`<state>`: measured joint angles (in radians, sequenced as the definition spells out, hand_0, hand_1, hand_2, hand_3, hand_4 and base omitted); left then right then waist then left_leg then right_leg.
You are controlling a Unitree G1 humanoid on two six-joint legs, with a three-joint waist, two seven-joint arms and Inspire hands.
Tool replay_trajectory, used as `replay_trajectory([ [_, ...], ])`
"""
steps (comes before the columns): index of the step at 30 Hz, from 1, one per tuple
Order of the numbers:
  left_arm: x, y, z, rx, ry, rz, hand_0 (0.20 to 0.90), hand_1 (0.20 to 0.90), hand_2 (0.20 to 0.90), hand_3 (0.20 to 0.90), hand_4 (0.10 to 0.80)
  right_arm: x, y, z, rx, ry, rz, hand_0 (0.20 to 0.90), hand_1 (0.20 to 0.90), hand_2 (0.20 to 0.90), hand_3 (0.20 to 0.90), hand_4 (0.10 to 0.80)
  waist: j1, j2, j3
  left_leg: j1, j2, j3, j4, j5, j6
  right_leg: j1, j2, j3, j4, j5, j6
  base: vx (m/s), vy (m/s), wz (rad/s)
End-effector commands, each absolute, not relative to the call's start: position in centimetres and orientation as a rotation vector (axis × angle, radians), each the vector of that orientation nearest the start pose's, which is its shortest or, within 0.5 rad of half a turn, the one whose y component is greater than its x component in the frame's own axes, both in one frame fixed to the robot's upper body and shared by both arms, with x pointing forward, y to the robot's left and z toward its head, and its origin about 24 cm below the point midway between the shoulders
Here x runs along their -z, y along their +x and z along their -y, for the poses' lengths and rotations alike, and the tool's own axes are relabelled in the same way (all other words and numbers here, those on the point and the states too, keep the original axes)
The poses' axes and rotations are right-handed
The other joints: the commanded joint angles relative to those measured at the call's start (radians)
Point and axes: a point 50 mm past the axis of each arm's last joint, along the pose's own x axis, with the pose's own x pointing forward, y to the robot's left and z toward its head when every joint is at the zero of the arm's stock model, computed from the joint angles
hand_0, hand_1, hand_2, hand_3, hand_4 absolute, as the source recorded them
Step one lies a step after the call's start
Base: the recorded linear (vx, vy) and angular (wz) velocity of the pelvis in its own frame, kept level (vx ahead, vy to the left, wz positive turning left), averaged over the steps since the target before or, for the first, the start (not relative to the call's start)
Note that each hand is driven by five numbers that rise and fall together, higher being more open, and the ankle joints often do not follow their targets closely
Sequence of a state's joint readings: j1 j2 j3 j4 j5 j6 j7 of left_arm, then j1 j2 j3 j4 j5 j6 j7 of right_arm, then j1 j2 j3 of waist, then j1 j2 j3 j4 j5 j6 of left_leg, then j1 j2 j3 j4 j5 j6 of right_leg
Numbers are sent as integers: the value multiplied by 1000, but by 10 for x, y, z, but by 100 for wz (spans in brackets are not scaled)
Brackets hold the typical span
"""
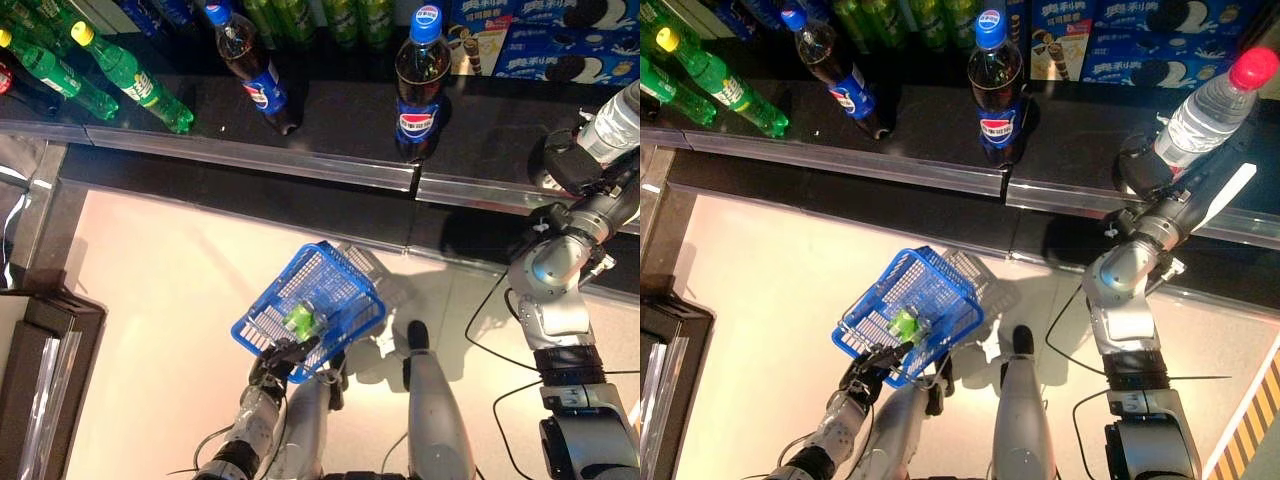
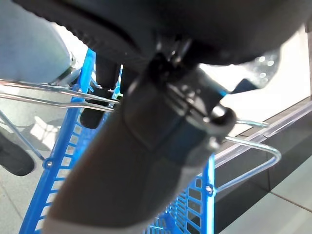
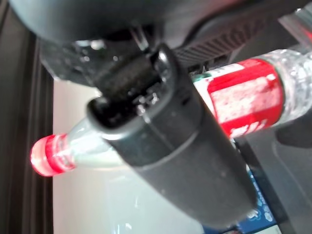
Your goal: Pick up the drink and place into the basket.
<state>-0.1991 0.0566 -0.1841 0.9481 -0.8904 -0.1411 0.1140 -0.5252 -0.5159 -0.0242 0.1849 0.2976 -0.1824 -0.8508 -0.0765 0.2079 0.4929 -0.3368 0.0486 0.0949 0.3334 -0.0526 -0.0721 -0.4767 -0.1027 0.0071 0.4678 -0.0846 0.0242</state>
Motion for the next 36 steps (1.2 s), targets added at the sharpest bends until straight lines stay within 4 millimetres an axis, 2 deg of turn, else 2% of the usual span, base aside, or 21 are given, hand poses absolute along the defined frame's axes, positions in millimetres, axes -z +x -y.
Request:
replay_trajectory([
  [1, 134, 166, -184, -448, -542, -806, 300, 300, 300, 200, 100, -268, 297, 257, 780, 85, 906, 300, 300, 300, 200, 100, 11, -39, 14, -92, -33, -60, 123, 195, 3, 115, 2, -9, -122, 27, -64, 1, 12, 3],
  [10, 134, 166, -186, -452, -559, -798, 300, 300, 300, 200, 100, -271, 293, 262, 797, 90, 928, 300, 300, 300, 200, 100, 7, -38, 12, -91, -38, -54, 129, 186, 7, 104, -1, -10, -101, 20, -66, -1, 3, 1],
  [22, 135, 158, -197, -504, -582, -769, 300, 300, 300, 200, 100, -257, 277, 265, 773, 101, 970, 300, 300, 300, 200, 100, 3, -63, -21, -68, -41, -50, 163, 163, 13, 138, 1, -18, -59, -15, -82, -8, 8, 3],
  [26, 137, 149, -203, -580, -695, -749, 300, 300, 300, 200, 100, -253, 267, 260, 719, 81, 1013, 300, 300, 300, 200, 100, 6, -78, -43, -44, -36, -51, 184, 154, 13, 177, -5, -29, -38, -34, -88, 30, -1, 13],
  [27, 136, 147, -208, -625, -748, -723, 300, 300, 300, 200, 100, -251, 262, 253, 678, 62, 1040, 300, 300, 300, 200, 100, 8, -87, -55, -31, -36, -53, 188, 148, 14, 194, -8, -32, -29, -42, -88, 53, 2, 19],
  [36, 127, 144, -225, -697, -792, -587, 300, 300, 300, 200, 100, -233, 238, 233, 476, 25, 1063, 300, 300, 300, 200, 100, 11, -128, -135, 46, -27, -57, 152, 134, 18, 290, -8, -45, -46, -52, -80, 91, -7, 8],
])
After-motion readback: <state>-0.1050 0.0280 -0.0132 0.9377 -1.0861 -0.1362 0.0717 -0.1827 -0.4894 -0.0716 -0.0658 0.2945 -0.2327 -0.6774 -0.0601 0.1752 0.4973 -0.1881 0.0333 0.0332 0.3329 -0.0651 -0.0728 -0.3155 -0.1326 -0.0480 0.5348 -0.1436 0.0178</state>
